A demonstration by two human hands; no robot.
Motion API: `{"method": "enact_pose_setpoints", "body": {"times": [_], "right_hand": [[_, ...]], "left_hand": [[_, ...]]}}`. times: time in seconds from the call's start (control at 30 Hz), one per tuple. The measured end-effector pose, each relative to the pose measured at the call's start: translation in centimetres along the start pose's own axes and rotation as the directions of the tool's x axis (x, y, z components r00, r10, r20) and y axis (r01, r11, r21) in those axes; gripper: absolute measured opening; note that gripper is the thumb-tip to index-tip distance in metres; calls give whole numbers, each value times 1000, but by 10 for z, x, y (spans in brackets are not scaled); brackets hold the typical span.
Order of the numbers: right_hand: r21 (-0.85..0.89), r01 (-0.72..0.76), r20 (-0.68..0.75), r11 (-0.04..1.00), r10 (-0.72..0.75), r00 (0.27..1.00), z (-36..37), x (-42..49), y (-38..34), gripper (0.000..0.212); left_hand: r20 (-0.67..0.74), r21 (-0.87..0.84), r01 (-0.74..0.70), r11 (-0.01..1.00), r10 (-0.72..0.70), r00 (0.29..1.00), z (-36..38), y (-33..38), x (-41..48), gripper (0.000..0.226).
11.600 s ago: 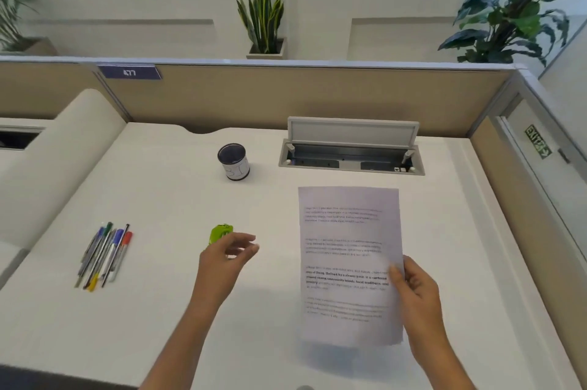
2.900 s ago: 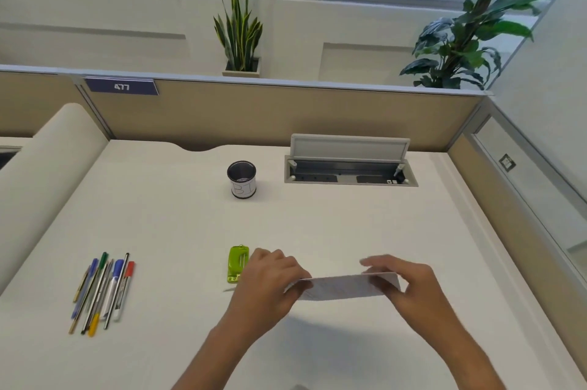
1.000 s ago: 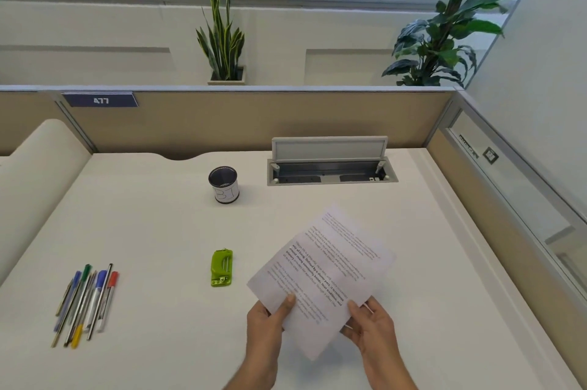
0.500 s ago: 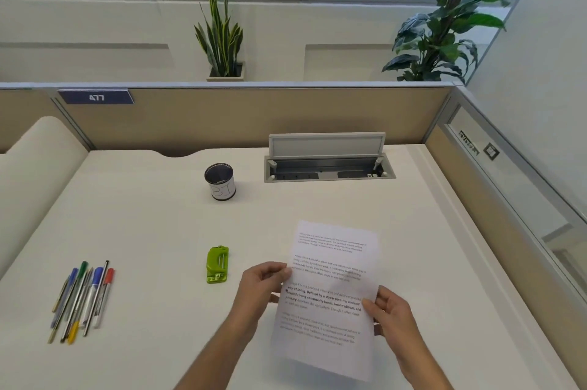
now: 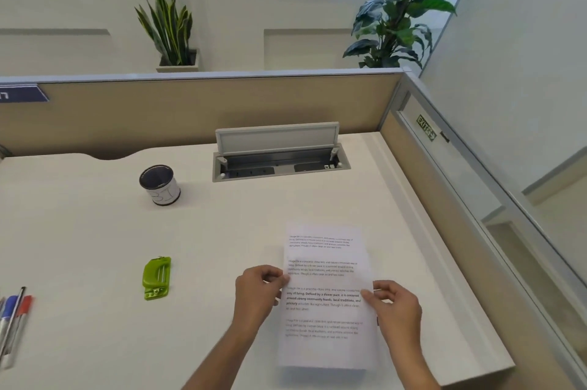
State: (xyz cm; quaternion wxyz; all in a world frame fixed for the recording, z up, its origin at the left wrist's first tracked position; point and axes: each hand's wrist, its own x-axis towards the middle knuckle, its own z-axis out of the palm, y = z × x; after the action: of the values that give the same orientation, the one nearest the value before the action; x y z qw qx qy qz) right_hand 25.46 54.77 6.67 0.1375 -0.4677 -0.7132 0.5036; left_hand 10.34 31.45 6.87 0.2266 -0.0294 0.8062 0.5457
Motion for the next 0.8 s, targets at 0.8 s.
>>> {"method": "enact_pose_setpoints", "body": {"times": [0.8], "right_hand": [[29, -81, -15, 996, 82, 997, -66, 153, 32, 7]], "left_hand": [[72, -64, 263, 963, -259, 963, 167, 27, 61, 11]]}}
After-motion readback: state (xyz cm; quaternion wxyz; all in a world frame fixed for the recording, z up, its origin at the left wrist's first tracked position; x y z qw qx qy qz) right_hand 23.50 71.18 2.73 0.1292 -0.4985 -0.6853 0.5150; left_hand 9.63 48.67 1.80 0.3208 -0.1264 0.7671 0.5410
